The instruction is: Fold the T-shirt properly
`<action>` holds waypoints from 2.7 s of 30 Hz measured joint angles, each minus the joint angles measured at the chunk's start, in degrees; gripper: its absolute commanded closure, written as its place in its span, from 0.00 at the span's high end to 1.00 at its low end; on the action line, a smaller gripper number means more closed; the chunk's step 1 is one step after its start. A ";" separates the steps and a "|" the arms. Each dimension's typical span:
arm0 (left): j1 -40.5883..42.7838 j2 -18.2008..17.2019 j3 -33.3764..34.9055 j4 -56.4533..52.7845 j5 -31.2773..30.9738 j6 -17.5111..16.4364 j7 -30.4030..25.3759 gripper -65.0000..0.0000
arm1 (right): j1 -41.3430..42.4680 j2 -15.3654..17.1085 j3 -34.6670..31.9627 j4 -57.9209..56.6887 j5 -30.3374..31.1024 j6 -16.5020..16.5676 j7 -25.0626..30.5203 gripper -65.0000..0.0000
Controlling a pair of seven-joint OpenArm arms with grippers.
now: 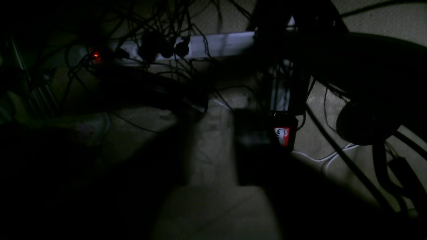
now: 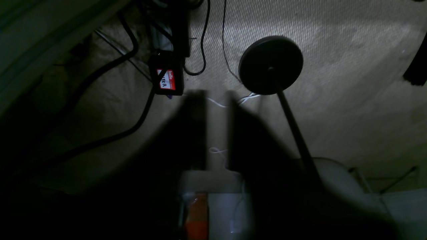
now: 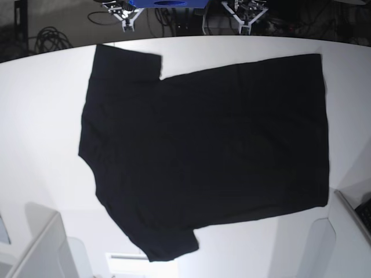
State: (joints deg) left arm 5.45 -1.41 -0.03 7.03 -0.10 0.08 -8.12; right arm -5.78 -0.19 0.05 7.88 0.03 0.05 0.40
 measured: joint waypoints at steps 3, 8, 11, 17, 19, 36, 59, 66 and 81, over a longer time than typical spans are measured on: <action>-0.09 0.00 0.00 0.00 0.02 0.00 -0.02 0.49 | 0.02 0.02 0.00 0.00 -0.09 0.00 0.00 0.00; -0.17 0.00 0.00 0.00 0.02 0.00 -0.02 0.37 | 0.20 0.81 0.00 0.02 -0.09 0.00 0.02 0.00; -0.13 0.02 0.00 0.00 0.02 0.00 -0.04 0.22 | 0.11 0.79 0.00 0.00 -0.09 0.00 0.00 0.00; 0.66 0.00 -0.02 0.26 0.02 0.09 -0.07 0.00 | 0.00 0.57 -0.04 0.02 -0.11 0.00 0.04 0.00; 0.76 0.00 -0.02 0.13 0.02 0.09 -0.02 0.00 | 0.00 0.85 -0.04 0.00 -0.11 0.00 -0.02 0.00; 8.92 -0.02 0.50 10.14 0.00 0.11 -0.44 0.00 | -3.30 0.96 0.11 6.34 -0.07 0.00 0.07 0.00; 44.59 -4.83 -9.99 67.25 0.02 -0.02 1.27 0.00 | -35.45 -3.52 20.00 70.34 -0.15 0.42 -14.95 0.00; 46.12 -5.18 -13.86 75.97 -11.02 -0.02 1.36 0.00 | -39.43 -4.59 21.49 87.34 -0.09 0.26 -17.90 0.00; 51.89 -11.45 -20.35 96.17 -31.19 0.55 1.25 0.00 | -32.52 -6.32 21.94 103.73 2.45 1.09 -21.27 0.00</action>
State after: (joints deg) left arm 57.34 -12.86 -20.38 103.20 -31.29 0.62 -6.87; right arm -38.30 -6.50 22.00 111.61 2.48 1.15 -20.86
